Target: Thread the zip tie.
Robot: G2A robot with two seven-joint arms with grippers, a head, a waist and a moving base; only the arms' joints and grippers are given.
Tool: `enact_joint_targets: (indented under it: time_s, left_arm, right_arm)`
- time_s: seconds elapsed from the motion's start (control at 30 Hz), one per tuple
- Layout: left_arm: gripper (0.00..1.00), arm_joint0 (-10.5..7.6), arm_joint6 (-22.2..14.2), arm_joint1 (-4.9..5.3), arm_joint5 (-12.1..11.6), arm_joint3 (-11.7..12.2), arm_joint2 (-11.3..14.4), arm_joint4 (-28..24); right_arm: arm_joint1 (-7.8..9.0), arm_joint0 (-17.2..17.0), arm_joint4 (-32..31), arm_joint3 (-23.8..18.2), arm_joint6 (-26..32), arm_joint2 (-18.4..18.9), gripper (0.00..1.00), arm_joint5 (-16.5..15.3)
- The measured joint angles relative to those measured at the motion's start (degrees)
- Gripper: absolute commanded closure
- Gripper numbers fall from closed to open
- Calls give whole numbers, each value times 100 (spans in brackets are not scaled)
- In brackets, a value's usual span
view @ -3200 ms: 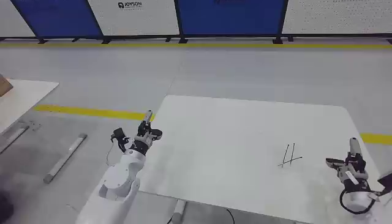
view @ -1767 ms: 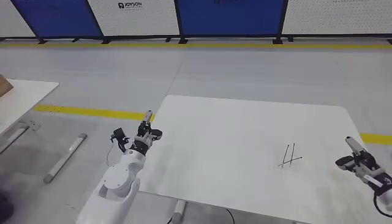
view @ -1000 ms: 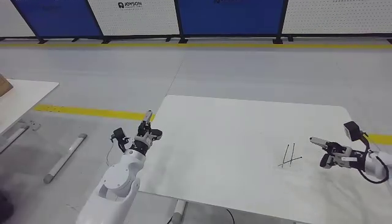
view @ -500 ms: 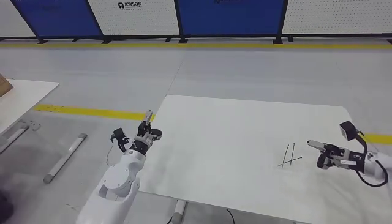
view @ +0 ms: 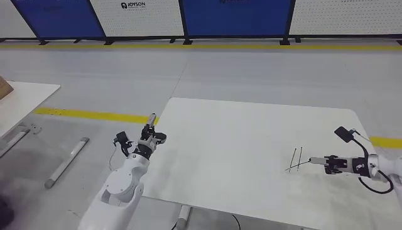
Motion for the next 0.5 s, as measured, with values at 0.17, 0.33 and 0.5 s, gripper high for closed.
enact_joint_targets:
  time_s: [0.17, 0.33, 0.5]
  left_arm:
    - [0, 0, 0, 0, 0, 0, 0, 0]
    - [0, 0, 0, 0, 0, 0, 0, 0]
    - [0, 0, 0, 0, 0, 0, 0, 0]
  right_arm:
    - [0, 0, 0, 0, 0, 0, 0, 0]
    - [-10, -15, 22, 26, 0, -24, 0, 0]
    - [-66, 306, 744, 579, 0, -435, 0, 11]
